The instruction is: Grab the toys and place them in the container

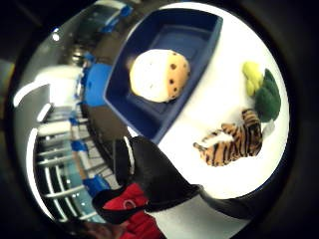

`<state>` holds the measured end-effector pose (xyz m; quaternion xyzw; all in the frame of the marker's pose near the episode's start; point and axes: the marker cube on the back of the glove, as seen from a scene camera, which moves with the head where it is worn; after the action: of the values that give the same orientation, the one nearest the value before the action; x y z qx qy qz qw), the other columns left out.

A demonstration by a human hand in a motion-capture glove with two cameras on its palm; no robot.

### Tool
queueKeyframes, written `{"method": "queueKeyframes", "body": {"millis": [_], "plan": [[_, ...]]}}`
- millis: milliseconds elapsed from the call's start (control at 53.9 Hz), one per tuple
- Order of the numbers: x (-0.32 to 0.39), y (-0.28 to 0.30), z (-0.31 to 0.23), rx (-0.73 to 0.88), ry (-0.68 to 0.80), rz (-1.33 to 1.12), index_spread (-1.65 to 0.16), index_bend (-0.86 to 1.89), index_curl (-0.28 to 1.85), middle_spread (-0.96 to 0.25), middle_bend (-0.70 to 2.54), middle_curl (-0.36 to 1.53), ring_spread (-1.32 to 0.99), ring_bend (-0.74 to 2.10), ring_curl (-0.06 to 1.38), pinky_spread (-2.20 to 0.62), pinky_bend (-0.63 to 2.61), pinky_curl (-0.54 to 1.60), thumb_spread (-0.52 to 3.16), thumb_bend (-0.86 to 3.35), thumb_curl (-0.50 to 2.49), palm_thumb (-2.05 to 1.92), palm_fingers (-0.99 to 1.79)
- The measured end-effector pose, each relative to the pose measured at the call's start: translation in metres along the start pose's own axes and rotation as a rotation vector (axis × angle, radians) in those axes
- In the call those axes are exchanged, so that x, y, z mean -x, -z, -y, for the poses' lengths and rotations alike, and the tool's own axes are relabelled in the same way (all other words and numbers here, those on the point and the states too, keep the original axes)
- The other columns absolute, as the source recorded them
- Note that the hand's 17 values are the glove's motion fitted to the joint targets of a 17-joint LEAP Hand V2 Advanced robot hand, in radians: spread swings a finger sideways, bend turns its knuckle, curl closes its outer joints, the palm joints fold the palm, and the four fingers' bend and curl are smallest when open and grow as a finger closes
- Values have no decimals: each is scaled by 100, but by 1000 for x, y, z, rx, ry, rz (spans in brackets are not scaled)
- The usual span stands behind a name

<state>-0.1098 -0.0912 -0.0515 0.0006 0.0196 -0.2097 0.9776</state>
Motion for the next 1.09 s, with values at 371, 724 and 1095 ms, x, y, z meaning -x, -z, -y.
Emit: {"method": "queueKeyframes", "body": {"millis": [371, 724, 1095], "plan": [[2, -73, -37, 30, 42, 42, -32, 13, 24, -8, 15, 32, -5, 19, 29, 6, 68, 30, 96, -10, 24, -13, -13], [-5, -108, -38, 83, 3, -23, -33, 14, 23, -8, 15, 29, -9, 22, 32, 5, 78, 34, 95, -9, 20, -12, -7], [-7, -117, -39, 196, -14, -126, -42, 32, 30, -14, 21, 28, -16, 33, 34, -1, 91, 37, 110, 1, 26, 7, 23]]}}
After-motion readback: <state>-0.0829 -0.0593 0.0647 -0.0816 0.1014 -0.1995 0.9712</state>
